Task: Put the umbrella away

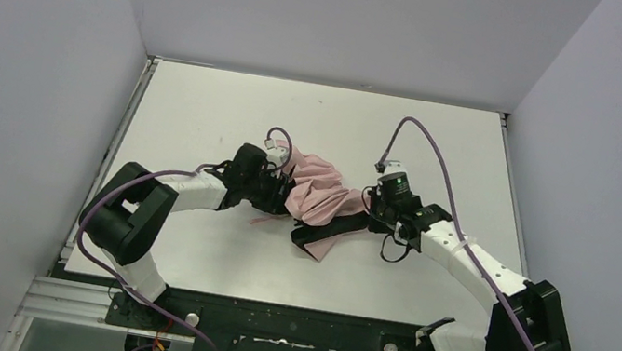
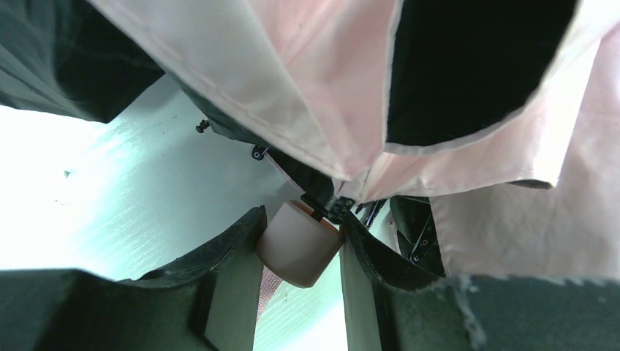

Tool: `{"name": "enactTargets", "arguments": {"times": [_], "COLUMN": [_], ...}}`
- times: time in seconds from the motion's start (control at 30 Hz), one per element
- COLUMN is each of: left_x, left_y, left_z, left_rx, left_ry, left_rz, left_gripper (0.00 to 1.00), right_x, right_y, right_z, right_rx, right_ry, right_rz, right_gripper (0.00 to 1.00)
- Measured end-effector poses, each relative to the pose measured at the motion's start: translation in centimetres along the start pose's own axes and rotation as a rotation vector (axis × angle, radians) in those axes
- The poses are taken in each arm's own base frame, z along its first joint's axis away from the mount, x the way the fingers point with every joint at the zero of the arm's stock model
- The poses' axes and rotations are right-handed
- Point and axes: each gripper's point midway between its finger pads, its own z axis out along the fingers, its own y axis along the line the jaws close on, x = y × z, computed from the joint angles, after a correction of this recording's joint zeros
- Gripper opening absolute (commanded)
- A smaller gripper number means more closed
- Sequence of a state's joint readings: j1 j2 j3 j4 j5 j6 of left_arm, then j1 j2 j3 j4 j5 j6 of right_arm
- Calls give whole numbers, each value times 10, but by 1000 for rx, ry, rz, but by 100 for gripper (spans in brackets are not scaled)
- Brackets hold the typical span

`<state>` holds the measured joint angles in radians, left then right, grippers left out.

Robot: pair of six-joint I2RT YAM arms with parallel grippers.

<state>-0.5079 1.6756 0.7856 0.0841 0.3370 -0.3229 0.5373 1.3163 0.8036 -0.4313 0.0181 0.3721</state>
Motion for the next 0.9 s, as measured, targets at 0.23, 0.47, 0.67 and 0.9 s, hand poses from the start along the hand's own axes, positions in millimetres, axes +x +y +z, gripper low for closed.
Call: {"name": "enactTargets", "arguments": {"times": [0.23,0.47,0.67,0.9], "left_x": [0,0,0,0], "left_y": [0,0,0,0], "left_z": [0,0,0,0], "left_rx": [0,0,0,0], "left_ry": [0,0,0,0], "left_rz": [0,0,0,0], "left_gripper": [11,11,11,11], "right_x": [-5,-15,-15,-18], "right_y": [3,10,11,-1], "right_z": [-8,-3,8,11], "right_rx": [-1,-9,33,143], "right_ry": [-30,-32,-7,2], "right_rz": [-33,-60,-90,-128], "right_gripper": [38,38,36,27]}}
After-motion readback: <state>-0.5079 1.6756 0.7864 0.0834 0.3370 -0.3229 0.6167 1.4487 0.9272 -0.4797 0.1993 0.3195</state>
